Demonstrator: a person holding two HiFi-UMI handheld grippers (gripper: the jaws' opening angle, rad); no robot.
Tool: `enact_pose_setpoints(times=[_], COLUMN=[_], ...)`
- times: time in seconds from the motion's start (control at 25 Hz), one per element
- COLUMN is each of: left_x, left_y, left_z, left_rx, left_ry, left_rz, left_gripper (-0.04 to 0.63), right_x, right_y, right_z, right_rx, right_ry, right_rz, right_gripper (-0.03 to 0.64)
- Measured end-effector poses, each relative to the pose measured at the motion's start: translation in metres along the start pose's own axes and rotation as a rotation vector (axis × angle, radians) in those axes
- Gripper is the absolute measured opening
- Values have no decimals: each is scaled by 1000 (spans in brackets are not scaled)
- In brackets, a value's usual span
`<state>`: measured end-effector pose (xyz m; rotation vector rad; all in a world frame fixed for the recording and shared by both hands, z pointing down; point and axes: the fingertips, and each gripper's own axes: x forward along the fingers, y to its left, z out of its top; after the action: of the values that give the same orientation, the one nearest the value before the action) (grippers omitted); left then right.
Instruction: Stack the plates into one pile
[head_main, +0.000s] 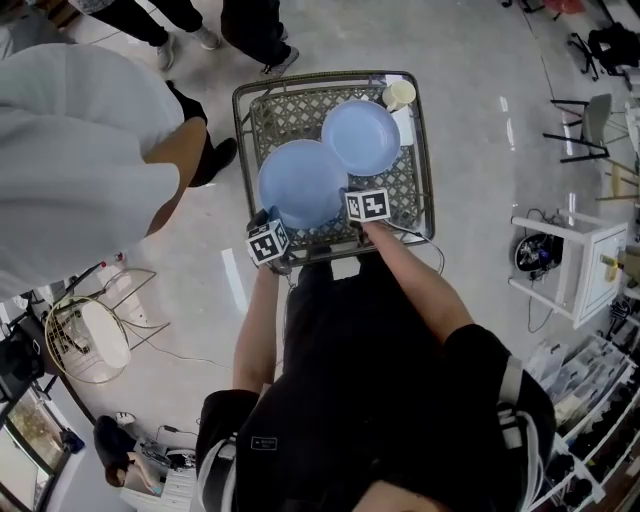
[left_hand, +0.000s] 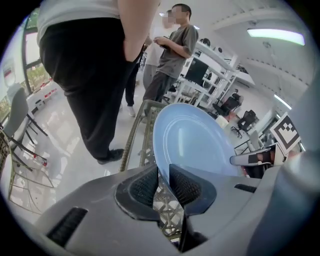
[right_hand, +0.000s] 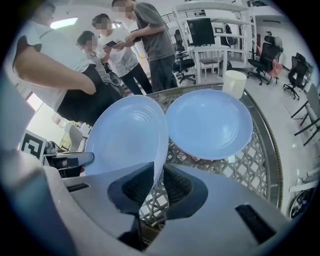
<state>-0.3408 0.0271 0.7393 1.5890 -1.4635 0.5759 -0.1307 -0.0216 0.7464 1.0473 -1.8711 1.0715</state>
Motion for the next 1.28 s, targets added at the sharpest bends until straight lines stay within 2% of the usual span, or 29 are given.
enact_pose_setpoints(times=[0.44,1.04,1.28], left_x=[14,62,83], left_y=[-65,-161,-177], left_z=[42,54,54], left_rx=[0,-14,-20], left_ry=[-77,-50,-29], left_rz=[-10,17,36], left_gripper=[75,77,77], right_x=[-40,-65,-60], right_y=[-55,-160,-185], right_z=[47,75,78], right_rx=[3,32,37], right_ry=[-114,-123,-100], right_rz=[7,19,27], right_gripper=[53,46,46])
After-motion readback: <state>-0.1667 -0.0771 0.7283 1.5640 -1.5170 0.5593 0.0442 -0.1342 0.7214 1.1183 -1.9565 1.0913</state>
